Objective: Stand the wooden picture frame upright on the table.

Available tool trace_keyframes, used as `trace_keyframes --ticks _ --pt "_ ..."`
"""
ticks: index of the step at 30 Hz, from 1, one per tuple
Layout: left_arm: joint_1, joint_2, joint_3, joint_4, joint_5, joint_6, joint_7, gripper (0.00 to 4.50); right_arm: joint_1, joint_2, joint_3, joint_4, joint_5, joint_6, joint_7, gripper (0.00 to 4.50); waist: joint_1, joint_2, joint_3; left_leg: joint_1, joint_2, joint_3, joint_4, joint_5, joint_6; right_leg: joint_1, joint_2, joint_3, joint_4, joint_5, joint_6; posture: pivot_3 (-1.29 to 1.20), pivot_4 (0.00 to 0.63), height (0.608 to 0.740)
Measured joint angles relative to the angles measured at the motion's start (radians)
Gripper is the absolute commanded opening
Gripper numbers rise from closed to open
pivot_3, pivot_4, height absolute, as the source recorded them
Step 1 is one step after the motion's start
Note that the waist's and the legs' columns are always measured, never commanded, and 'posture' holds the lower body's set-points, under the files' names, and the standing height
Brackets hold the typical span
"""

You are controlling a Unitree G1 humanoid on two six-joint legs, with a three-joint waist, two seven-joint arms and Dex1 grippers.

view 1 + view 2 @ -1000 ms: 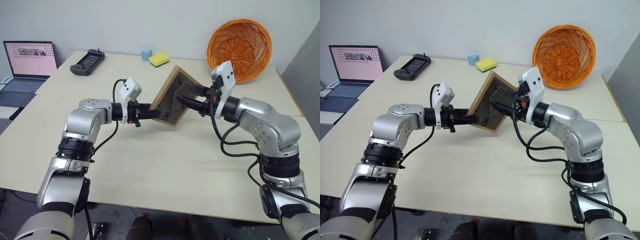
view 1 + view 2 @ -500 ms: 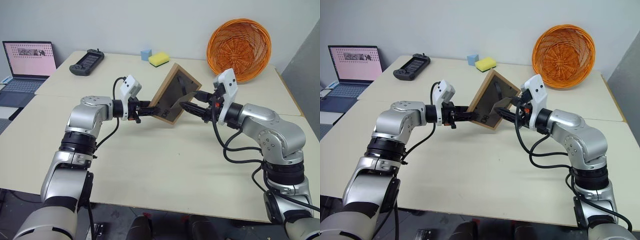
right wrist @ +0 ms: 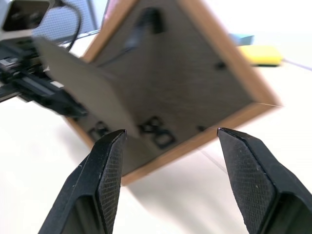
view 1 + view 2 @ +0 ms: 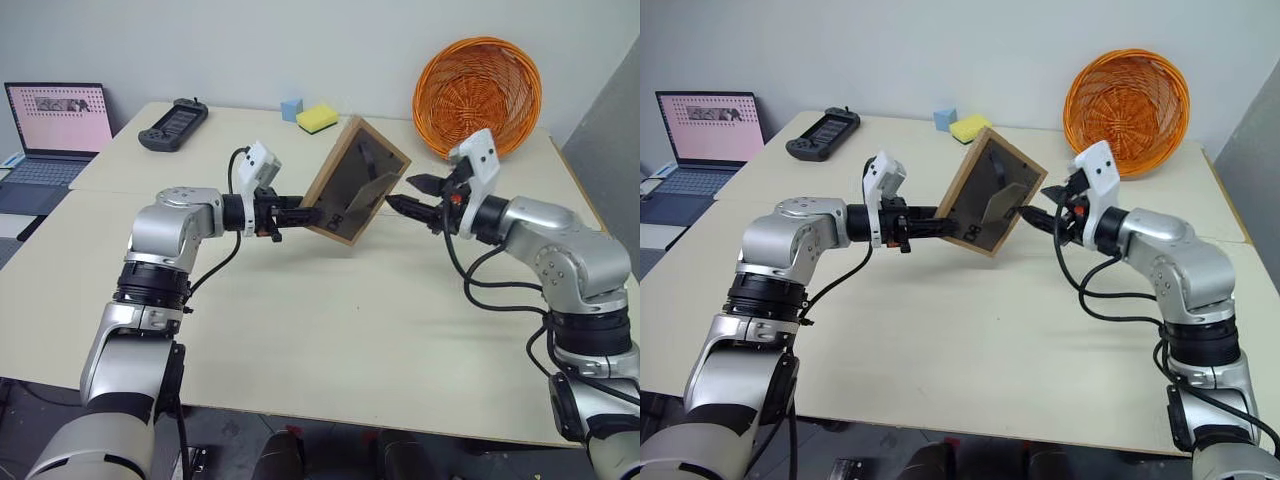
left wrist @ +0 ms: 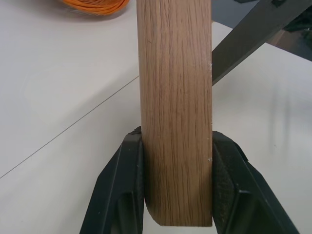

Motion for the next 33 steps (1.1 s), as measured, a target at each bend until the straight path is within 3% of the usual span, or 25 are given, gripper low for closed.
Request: trace_keyframes --ticks 5,10,13,15,19,24,28,29,33 --pt "-0.013 0.008 0.049 0.000 -0.058 0.086 -0.003 1.31 -0.001 -0.007 -0.115 0.032 0.151 0.159 0.027 3.16 0.001 0.000 0.000 0.000 0.000 0.000 0.000 0.000 0.000 0.000 0.000 0.000 0.000 0.000 0.000 0.00 0.150 0.740" --pt "-0.050 0.046 0.106 -0.013 -0.147 0.209 -0.027 1.31 -0.009 0.025 -0.280 0.059 0.420 0.432 0.013 3.16 -0.005 0.000 0.000 0.000 0.001 0.000 -0.001 0.000 0.000 0.000 0.000 0.000 0.001 0.000 0.000 0.00 0.150 0.740" --pt "-0.049 0.056 0.117 -0.035 -0.181 0.261 -0.028 1.31 0.020 0.002 -0.244 -0.002 0.409 0.410 -0.004 3.16 -0.004 0.000 0.000 0.000 0.000 0.000 0.000 0.000 0.000 0.000 0.000 0.000 0.001 0.000 0.000 0.00 0.150 0.740" --pt "-0.048 0.058 0.122 -0.039 -0.197 0.292 -0.021 1.31 0.058 -0.031 -0.159 -0.046 0.308 0.308 -0.018 3.16 -0.004 0.000 0.000 0.000 0.000 0.000 0.000 0.000 0.000 0.000 0.000 0.000 0.000 0.000 0.000 0.00 0.150 0.740" --pt "-0.044 0.050 0.156 -0.042 -0.245 0.406 0.034 1.31 0.140 -0.137 0.087 -0.004 -0.116 -0.159 -0.078 3.16 -0.003 0.000 0.000 -0.001 0.000 0.001 0.001 0.000 0.000 -0.001 0.000 0.001 0.000 0.000 0.001 0.00 0.150 0.740" --pt "-0.045 0.040 0.215 -0.039 -0.307 0.560 0.118 1.31 0.205 -0.205 0.231 0.153 -0.477 -0.697 -0.104 3.16 -0.007 0.000 0.001 -0.001 0.000 0.002 0.001 0.000 0.000 -0.002 0.000 0.001 0.000 0.000 0.000 0.00 0.150 0.740" --pt "-0.088 0.010 0.320 0.010 -0.353 0.724 0.227 1.31 0.192 -0.283 0.318 0.304 -0.808 -1.094 -0.277 3.16 -0.007 0.000 0.001 -0.001 0.000 0.003 0.001 0.000 0.000 -0.003 0.000 0.002 0.001 0.000 0.001 0.00 0.150 0.740" --pt "-0.084 0.010 0.347 -0.001 -0.363 0.783 0.254 1.31 0.170 -0.303 0.346 0.354 -0.926 -1.197 -0.376 3.16 -0.011 0.000 0.001 0.000 0.000 0.003 0.001 0.000 0.000 -0.002 0.000 0.002 0.001 0.000 0.000 0.00 0.150 0.740" --pt "-0.016 0.006 0.344 -0.048 -0.468 0.913 0.318 1.31 0.086 -0.330 0.400 0.478 -1.209 -1.393 -0.650 3.16 -0.019 0.000 0.001 0.000 0.001 0.003 0.001 0.002 -0.004 -0.003 -0.001 0.002 0.002 0.000 0.000 0.00 0.150 0.740"
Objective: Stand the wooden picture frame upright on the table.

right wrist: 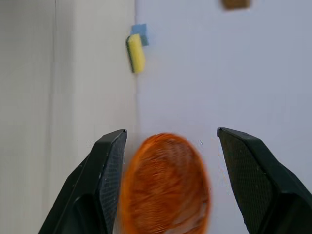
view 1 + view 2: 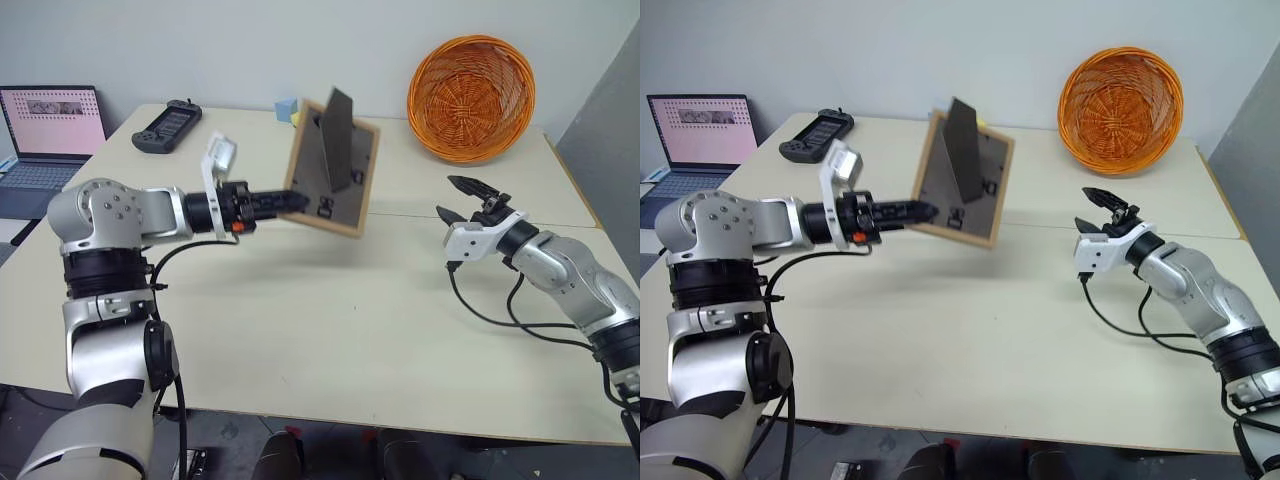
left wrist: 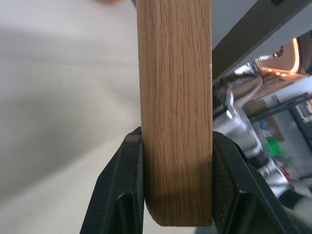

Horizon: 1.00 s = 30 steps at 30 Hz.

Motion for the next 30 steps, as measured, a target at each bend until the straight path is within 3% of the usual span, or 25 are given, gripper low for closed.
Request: trace_keyframes --ticks 3,10,30 --pt "0.051 0.006 -0.034 -0.021 -0.134 0.017 0.077 1.31 -0.044 0.014 0.029 0.087 -0.126 -0.073 -0.150 3.16 -0.002 0.000 0.000 0.000 0.000 0.000 0.000 0.000 0.000 0.000 0.000 0.000 0.000 0.000 0.000 0.00 0.150 0.740" --pt "0.062 0.012 -0.066 -0.054 -0.343 0.017 0.247 1.31 -0.082 0.062 0.040 0.169 -0.185 -0.112 -0.227 3.16 -0.003 0.000 0.000 0.000 -0.001 -0.001 0.001 0.000 0.000 0.002 -0.001 0.000 0.001 0.000 0.000 0.00 0.150 0.740" --pt "0.041 -0.042 -0.062 -0.018 -0.551 0.017 0.478 1.31 -0.072 0.155 0.040 0.065 -0.256 -0.067 -0.269 3.16 -0.006 0.000 0.000 0.001 -0.002 -0.001 0.002 0.000 -0.001 0.002 -0.002 0.000 0.002 0.000 0.000 0.00 0.150 0.740"
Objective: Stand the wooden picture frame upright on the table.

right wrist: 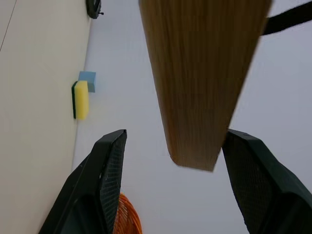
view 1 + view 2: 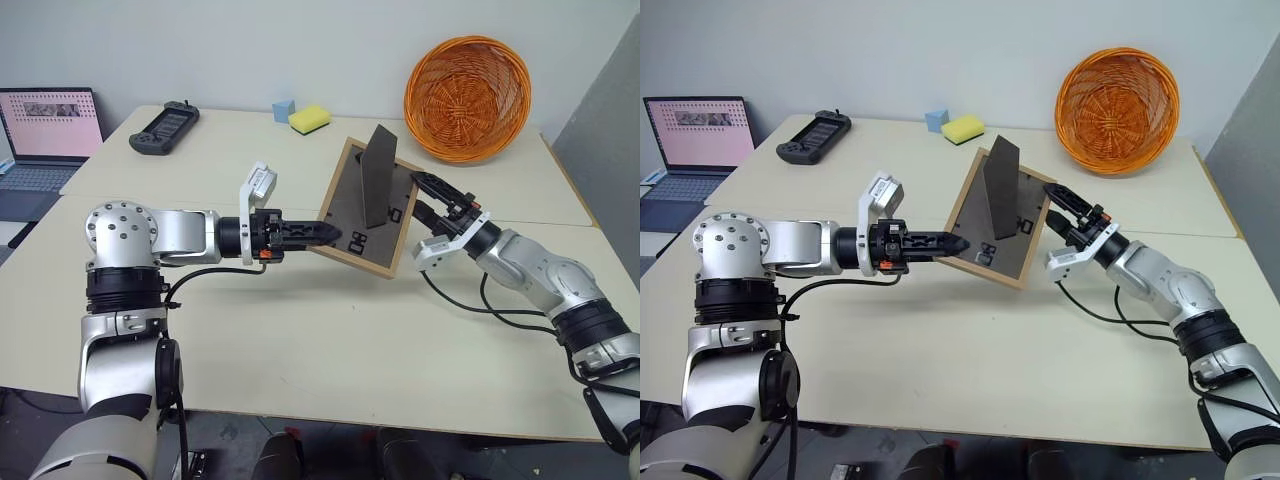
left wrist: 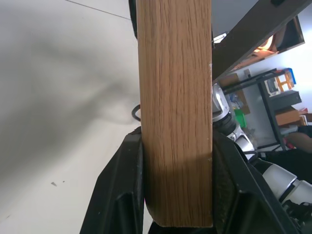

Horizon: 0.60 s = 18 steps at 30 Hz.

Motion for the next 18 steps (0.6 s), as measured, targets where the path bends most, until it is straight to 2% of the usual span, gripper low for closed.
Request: trace_keyframes --ticks 18 --pt "0.006 0.012 -0.020 0.000 -0.044 0.000 0.033 1.31 0.071 0.001 -0.014 -0.140 0.006 0.028 0.054 3.16 0.000 0.000 0.000 0.000 0.000 0.000 0.000 0.000 0.000 0.001 0.000 0.000 0.000 0.000 0.000 0.00 0.150 0.740"
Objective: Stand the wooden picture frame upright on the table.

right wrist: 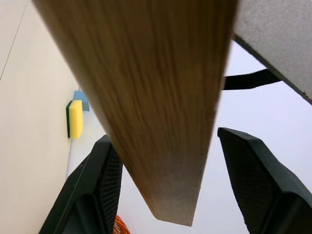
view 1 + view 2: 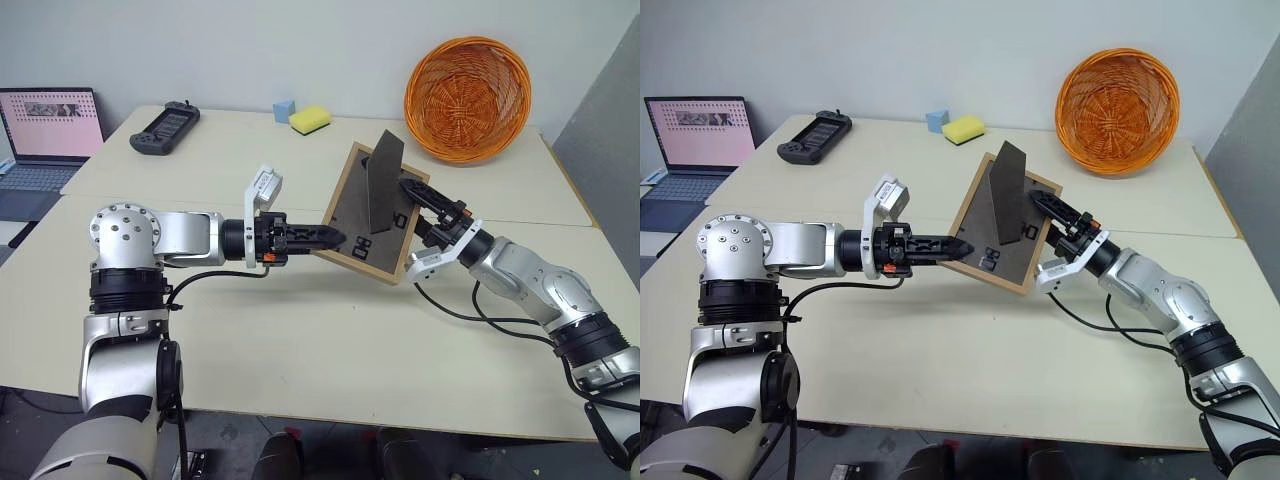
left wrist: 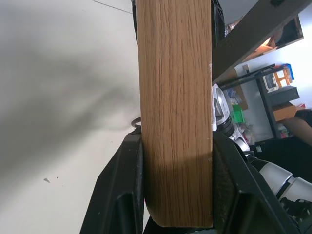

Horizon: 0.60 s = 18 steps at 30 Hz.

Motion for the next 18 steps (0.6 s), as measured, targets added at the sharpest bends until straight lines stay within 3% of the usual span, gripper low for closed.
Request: trace_keyframes --ticks 4,5,8,18 --pt "0.000 0.003 0.000 0.000 0.000 0.000 0.000 1.31 0.000 0.004 -0.001 0.001 0.005 0.001 0.006 2.60 0.000 0.000 0.000 0.000 0.000 0.000 0.000 0.000 0.000 0.000 0.000 0.000 0.000 0.000 0.000 0.00 0.150 0.740" --pt "0.000 0.003 0.000 0.000 0.000 0.000 0.000 1.31 0.000 0.004 -0.001 0.001 0.006 0.000 0.007 2.21 0.000 0.000 0.000 0.000 0.000 0.000 0.000 0.000 0.000 0.000 0.000 0.000 0.000 0.000 0.000 0.00 0.150 0.740" --pt "0.000 0.002 0.007 0.009 -0.010 0.000 -0.006 1.31 0.000 0.005 -0.005 0.002 0.007 -0.001 0.004 1.60 0.000 0.000 0.000 0.000 0.000 0.000 0.000 0.000 0.000 0.000 0.000 0.000 0.000 0.000 0.000 0.00 0.150 0.740" --pt "0.000 -0.003 0.021 0.029 -0.026 0.000 -0.009 1.31 0.000 0.016 -0.028 -0.003 0.007 -0.005 -0.005 1.36 0.000 0.000 0.000 0.000 0.000 0.000 0.000 0.000 0.000 0.000 0.000 0.000 0.000 0.000 0.000 0.00 0.150 0.740"
